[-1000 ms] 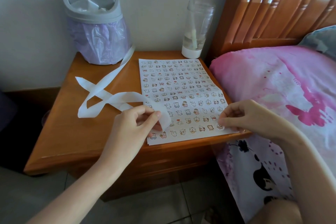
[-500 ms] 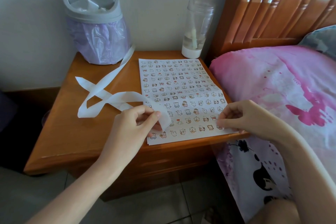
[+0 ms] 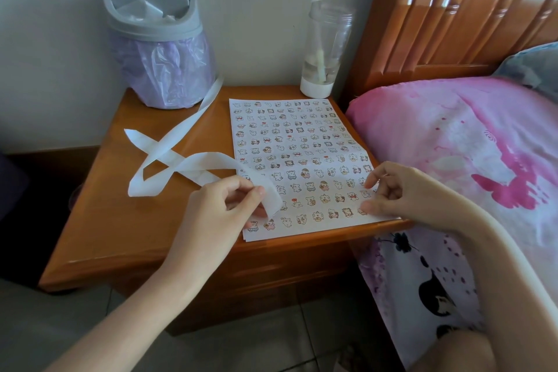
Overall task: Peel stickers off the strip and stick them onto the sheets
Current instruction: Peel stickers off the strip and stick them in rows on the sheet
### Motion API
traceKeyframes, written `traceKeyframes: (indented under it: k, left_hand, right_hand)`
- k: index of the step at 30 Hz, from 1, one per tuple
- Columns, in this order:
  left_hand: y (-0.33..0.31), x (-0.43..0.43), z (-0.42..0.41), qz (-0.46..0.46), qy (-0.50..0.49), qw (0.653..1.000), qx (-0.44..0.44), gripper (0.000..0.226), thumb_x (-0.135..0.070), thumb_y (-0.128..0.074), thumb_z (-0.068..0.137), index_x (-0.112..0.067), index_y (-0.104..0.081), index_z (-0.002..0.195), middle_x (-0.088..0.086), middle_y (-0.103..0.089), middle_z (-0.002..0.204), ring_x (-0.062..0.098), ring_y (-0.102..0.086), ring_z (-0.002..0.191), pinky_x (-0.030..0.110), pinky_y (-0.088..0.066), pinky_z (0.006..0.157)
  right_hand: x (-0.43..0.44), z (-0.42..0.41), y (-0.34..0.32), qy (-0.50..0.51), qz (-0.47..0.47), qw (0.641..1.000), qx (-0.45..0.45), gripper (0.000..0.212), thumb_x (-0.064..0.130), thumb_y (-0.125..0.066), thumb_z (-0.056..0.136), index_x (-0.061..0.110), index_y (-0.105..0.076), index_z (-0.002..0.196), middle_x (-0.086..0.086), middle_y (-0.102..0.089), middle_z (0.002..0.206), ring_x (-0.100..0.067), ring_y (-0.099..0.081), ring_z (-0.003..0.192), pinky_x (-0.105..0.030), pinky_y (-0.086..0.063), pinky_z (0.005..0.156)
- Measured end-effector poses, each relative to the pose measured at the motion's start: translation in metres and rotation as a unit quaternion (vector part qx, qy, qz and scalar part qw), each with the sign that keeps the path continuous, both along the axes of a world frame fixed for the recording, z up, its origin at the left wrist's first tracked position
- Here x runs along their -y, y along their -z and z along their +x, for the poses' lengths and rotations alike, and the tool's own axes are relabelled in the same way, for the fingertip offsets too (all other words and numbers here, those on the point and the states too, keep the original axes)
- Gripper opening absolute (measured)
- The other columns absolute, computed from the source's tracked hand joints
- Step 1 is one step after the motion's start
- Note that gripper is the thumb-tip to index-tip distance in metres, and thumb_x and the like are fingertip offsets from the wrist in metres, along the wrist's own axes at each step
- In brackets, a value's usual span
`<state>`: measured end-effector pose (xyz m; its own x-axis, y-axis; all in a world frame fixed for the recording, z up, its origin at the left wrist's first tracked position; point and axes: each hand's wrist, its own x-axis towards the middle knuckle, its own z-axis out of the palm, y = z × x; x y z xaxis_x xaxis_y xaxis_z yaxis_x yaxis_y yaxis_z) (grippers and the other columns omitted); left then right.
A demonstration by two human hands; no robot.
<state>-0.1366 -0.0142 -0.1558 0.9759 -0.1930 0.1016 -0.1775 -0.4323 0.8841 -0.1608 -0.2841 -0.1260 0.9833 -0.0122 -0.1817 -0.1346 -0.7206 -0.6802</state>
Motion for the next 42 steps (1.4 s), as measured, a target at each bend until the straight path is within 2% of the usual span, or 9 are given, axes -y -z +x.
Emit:
traceKeyframes:
  k: [8, 15, 19, 22, 26, 28, 31, 37, 42]
  left_hand:
    - [0.000, 0.000, 0.000, -0.001, 0.003, 1.000, -0.002, 0.014, -0.028, -0.058, 0.088, -0.019, -0.068, 0.093, -0.017, -0.068, 0.086, -0.012, -0.064, 0.068, 0.003, -0.045, 0.051]
    - [0.000, 0.000, 0.000, 0.001, 0.005, 1.000, 0.004, 0.014, -0.028, -0.059, 0.087, -0.019, -0.068, 0.093, -0.015, -0.069, 0.085, -0.011, -0.064, 0.067, 0.003, -0.045, 0.051]
    - [0.001, -0.002, 0.001, 0.002, 0.003, 1.000, 0.000, 0.018, -0.030, -0.058, 0.087, -0.018, -0.068, 0.096, -0.011, -0.071, 0.087, -0.006, -0.065, 0.066, 0.004, -0.045, 0.052]
    - [0.000, -0.001, 0.002, -0.015, 0.001, 1.000, -0.005, 0.017, -0.029, -0.058, 0.088, -0.017, -0.068, 0.095, -0.011, -0.071, 0.085, -0.003, -0.066, 0.063, 0.005, -0.047, 0.053]
    - [-0.008, -0.003, 0.003, -0.096, -0.019, 0.995, -0.025, 0.010, -0.029, -0.058, 0.089, -0.026, -0.067, 0.087, -0.009, -0.073, 0.079, 0.005, -0.069, 0.066, 0.011, -0.052, 0.055]
    - [-0.014, -0.004, 0.004, -0.141, -0.030, 0.989, -0.035, 0.011, -0.029, -0.058, 0.088, -0.025, -0.068, 0.088, -0.008, -0.074, 0.080, 0.010, -0.071, 0.072, 0.016, -0.056, 0.060]
    - [-0.019, -0.004, 0.004, -0.177, -0.036, 0.983, -0.040, 0.015, -0.027, -0.057, 0.089, -0.020, -0.070, 0.091, -0.005, -0.075, 0.082, 0.011, -0.072, 0.078, 0.020, -0.057, 0.064]
    - [-0.022, 0.000, 0.000, -0.212, -0.015, 0.975, -0.060, 0.017, -0.026, -0.056, 0.089, -0.017, -0.070, 0.091, -0.003, -0.075, 0.079, 0.014, -0.072, 0.076, 0.021, -0.058, 0.062]
    - [-0.023, 0.001, -0.003, -0.208, 0.022, 0.975, -0.076, 0.030, -0.037, -0.051, 0.087, -0.015, -0.072, 0.090, 0.000, -0.075, 0.079, 0.015, -0.072, 0.078, 0.024, -0.059, 0.069]
  right_hand:
    - [0.003, -0.001, -0.001, -0.010, 0.007, 0.999, -0.036, 0.030, 0.026, -0.079, 0.072, 0.021, -0.061, 0.095, 0.005, -0.058, 0.071, -0.004, -0.049, 0.060, -0.016, -0.042, 0.057]
    - [0.000, 0.002, 0.005, 0.020, -0.017, 1.000, -0.010, 0.034, 0.035, -0.081, 0.068, 0.021, -0.060, 0.091, 0.009, -0.056, 0.064, 0.000, -0.046, 0.052, -0.015, -0.037, 0.053]
    - [0.003, 0.000, 0.003, 0.014, -0.027, 0.999, -0.018, 0.020, 0.027, -0.074, 0.079, 0.022, -0.061, 0.092, 0.004, -0.059, 0.071, -0.005, -0.050, 0.061, -0.019, -0.040, 0.058]
    - [-0.008, 0.001, 0.003, 0.042, -0.039, 0.995, 0.077, 0.007, 0.027, -0.069, 0.083, 0.024, -0.063, 0.086, 0.002, -0.065, 0.079, -0.009, -0.054, 0.065, -0.022, -0.043, 0.060]
    - [-0.057, 0.000, -0.003, 0.007, 0.072, 0.974, 0.217, 0.003, 0.025, -0.065, 0.086, 0.024, -0.066, 0.088, 0.012, -0.067, 0.086, -0.004, -0.060, 0.078, -0.020, -0.050, 0.069]
    - [-0.079, -0.002, -0.004, -0.046, 0.114, 0.967, 0.224, 0.009, 0.023, -0.066, 0.086, 0.021, -0.067, 0.095, 0.012, -0.068, 0.093, -0.006, -0.062, 0.086, -0.019, -0.050, 0.077]
    - [-0.097, -0.003, 0.000, -0.086, 0.137, 0.961, 0.224, 0.012, 0.020, -0.068, 0.085, 0.019, -0.069, 0.097, 0.012, -0.070, 0.094, -0.008, -0.064, 0.088, -0.027, -0.050, 0.082]
    - [-0.103, -0.002, 0.003, -0.067, 0.167, 0.953, 0.245, 0.010, 0.012, -0.070, 0.084, 0.015, -0.071, 0.093, 0.007, -0.072, 0.090, -0.008, -0.066, 0.086, -0.029, -0.053, 0.081]
    - [-0.101, -0.002, 0.003, -0.052, 0.175, 0.951, 0.248, 0.011, 0.011, -0.070, 0.083, 0.014, -0.071, 0.094, 0.005, -0.072, 0.088, -0.007, -0.066, 0.083, -0.025, -0.055, 0.078]
